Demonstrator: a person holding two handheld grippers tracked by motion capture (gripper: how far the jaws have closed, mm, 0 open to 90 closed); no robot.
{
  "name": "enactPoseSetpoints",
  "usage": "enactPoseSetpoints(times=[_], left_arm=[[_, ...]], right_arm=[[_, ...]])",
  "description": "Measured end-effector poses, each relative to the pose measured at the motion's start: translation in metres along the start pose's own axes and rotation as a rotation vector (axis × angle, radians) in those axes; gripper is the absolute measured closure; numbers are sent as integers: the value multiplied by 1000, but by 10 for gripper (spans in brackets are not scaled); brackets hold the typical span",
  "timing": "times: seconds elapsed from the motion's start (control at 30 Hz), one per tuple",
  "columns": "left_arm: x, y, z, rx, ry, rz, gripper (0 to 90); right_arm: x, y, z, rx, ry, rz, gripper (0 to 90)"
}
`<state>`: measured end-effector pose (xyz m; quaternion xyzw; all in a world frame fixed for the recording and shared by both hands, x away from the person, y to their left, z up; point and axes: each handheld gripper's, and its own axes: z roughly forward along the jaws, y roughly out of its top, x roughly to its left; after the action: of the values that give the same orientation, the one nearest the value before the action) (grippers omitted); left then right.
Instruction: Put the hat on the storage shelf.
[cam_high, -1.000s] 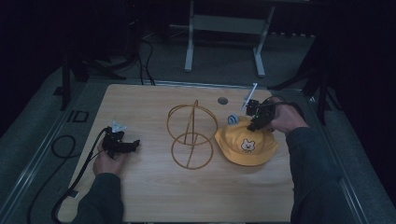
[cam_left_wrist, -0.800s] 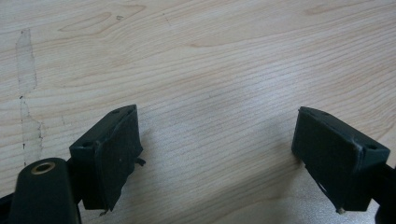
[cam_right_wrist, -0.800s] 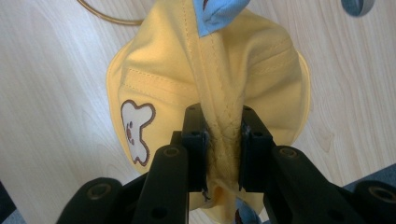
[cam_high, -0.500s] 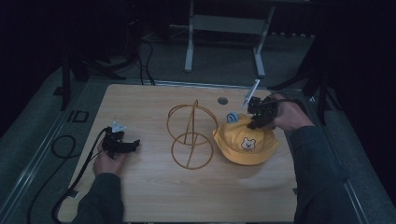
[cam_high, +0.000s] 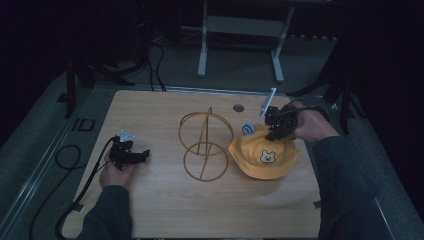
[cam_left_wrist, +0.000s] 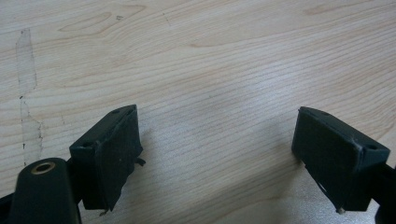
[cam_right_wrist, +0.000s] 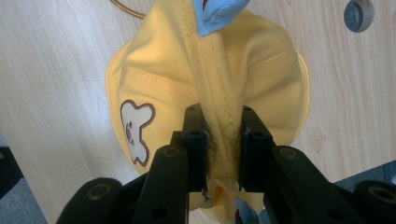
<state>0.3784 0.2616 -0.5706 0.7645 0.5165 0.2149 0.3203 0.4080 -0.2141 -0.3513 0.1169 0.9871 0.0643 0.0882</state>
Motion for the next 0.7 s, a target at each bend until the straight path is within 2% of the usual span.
enactPoseSetpoints(times=[0.2,0.43,0.7], left_arm=[[0,0,0,0,0,0,154],[0,0,0,0,0,-1,154],[0,0,0,0,0,0,154]], right_arm=[[3,-3,-17,-39,-8,-4,761],[1,-8,-30,-91,0,15,761],[-1,-19,-41,-128,-12,44,761]])
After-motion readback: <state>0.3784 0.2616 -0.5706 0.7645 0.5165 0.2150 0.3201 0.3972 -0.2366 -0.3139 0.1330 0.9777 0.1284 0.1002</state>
